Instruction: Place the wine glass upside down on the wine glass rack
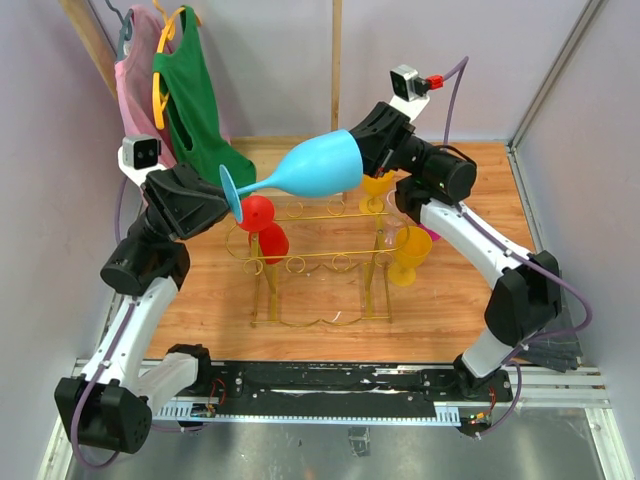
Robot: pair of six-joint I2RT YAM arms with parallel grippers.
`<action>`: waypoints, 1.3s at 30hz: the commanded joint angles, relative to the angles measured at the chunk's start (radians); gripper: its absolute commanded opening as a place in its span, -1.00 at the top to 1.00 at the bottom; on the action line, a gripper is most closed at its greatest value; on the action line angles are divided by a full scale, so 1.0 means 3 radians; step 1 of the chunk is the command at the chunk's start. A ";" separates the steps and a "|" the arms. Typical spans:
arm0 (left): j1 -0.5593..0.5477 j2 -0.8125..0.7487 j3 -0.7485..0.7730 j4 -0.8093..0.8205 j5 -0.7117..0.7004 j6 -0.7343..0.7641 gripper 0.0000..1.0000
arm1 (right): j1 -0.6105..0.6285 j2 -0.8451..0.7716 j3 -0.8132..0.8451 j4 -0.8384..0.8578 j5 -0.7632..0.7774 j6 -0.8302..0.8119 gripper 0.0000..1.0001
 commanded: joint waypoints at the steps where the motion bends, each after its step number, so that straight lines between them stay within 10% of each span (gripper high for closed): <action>1: -0.0019 -0.0086 0.0020 0.0127 -0.0029 -0.0024 0.43 | 0.0076 0.0042 0.0147 0.0179 0.0037 -0.0049 0.98; 8: -0.0016 -0.0121 0.0046 0.0034 -0.0009 -0.0023 0.99 | 0.0093 0.0076 0.0155 0.0181 0.0026 -0.0045 0.98; 15: -0.0016 -0.0156 0.0094 -0.0041 -0.0033 -0.0014 0.99 | 0.0087 0.0028 0.0106 0.0181 0.0019 -0.0054 0.87; 21: -0.0016 -0.0146 0.0235 -0.0014 -0.0049 -0.0088 1.00 | 0.0040 -0.0020 0.0012 0.0180 0.0040 -0.0065 0.34; 39: -0.0006 -0.0151 0.0592 -0.0435 0.0105 0.0113 1.00 | -0.0649 -0.0581 -0.0540 -0.0117 0.0100 -0.0277 0.09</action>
